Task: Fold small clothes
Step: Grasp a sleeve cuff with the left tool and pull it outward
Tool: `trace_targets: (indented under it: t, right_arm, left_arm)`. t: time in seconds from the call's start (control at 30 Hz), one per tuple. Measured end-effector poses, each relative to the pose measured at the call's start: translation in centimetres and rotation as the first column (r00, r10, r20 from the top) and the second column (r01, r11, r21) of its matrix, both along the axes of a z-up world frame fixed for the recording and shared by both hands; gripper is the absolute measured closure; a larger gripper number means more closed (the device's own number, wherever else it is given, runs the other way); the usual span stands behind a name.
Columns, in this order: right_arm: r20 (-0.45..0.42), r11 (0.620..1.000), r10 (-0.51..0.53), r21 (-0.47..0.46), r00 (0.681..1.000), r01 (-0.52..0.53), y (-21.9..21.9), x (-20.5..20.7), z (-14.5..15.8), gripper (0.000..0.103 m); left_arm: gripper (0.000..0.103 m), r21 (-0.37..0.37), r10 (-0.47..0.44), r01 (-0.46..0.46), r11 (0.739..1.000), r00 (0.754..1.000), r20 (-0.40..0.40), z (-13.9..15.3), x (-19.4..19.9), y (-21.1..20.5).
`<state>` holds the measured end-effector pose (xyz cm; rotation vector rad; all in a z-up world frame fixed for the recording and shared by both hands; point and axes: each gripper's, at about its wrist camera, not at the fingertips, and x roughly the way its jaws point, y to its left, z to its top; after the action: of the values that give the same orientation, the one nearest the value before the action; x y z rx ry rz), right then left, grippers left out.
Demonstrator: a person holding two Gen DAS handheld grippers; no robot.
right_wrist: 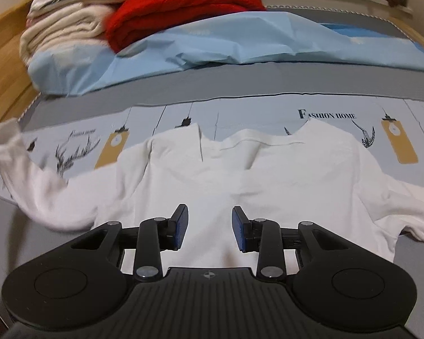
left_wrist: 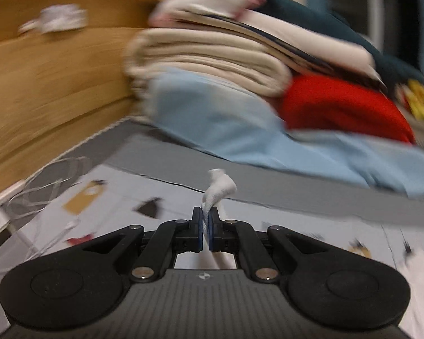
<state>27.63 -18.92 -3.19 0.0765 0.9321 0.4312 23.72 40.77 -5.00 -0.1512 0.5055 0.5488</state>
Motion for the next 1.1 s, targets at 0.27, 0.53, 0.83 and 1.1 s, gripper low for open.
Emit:
trace_targets:
  t: [0.27, 0.53, 0.83, 1.1]
  right_arm:
    - [-0.013, 1.0, -0.02, -0.002, 1.0, 0.02, -0.4, 0.1, -0.7, 0.067]
    - [-0.066, 0.995, -0.102, -0.017, 0.993, 0.101, -1.7, 0.9, -1.7, 0.067]
    - [-0.054, 0.97, -0.243, 0.003, 0.968, 0.244, -7.8, 1.4, -1.2, 0.067]
    - [-0.033, 0.904, -0.427, 0.022, 0.904, 0.428, -17.9, 1.3, -1.0, 0.067]
  left_arm:
    - [0.098, -0.072, 0.178, -0.176, 0.982, 0.984, 0.03, -0.8, -4.2, 6.8]
    - [0.075, -0.033, 0.22, -0.226, 0.974, 0.968, -0.118, -0.5, -1.7, 0.7]
    - [0.057, -0.173, -0.482, 0.451, 0.876, 0.832, -0.274, -7.5, 4.5, -15.9]
    - [0.09, -0.043, -0.252, 0.269, 0.962, 0.82, -0.515, -8.2, 6.1, -17.0]
